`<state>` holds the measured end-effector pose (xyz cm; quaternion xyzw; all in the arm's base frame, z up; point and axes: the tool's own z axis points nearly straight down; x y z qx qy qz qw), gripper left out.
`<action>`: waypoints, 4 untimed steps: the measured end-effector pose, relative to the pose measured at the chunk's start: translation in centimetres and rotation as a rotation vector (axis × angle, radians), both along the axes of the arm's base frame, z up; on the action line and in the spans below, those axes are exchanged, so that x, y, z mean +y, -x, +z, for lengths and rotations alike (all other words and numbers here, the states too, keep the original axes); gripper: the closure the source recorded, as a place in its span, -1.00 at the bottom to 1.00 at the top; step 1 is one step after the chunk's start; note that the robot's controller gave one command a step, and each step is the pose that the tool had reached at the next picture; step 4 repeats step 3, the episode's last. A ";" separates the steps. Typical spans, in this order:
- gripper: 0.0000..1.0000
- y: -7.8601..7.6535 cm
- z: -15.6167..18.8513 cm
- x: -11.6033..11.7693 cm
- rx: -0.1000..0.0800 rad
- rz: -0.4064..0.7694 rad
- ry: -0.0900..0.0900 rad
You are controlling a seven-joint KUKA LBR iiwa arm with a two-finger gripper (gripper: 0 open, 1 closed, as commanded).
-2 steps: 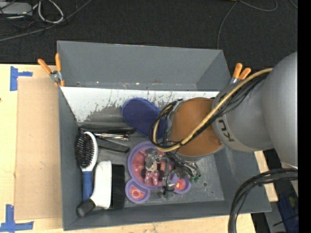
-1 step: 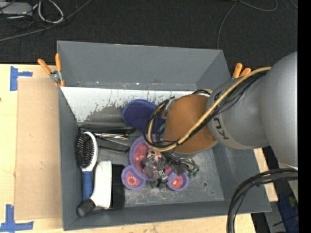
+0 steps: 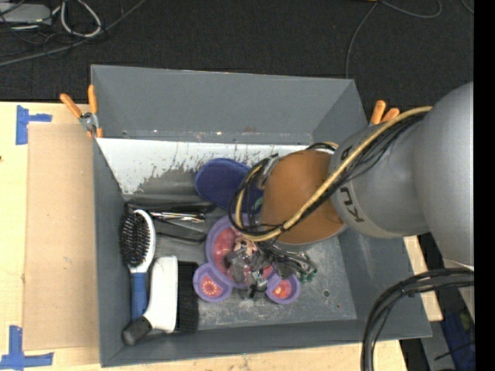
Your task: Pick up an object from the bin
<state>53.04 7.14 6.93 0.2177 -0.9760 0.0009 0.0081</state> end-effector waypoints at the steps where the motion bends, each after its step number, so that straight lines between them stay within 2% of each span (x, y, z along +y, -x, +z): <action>1: 1.00 0.3 6.8 -0.2 0.005 -0.011 0.000; 2: 1.00 -0.4 11.6 0.2 0.005 -0.013 0.000; 3: 1.00 -0.4 17.3 0.1 0.008 -0.001 0.000; 4: 1.00 -0.4 17.3 0.1 0.008 -0.001 0.000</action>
Offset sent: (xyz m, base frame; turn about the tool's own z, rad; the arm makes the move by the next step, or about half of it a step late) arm 0.0031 0.0009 0.1135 0.0107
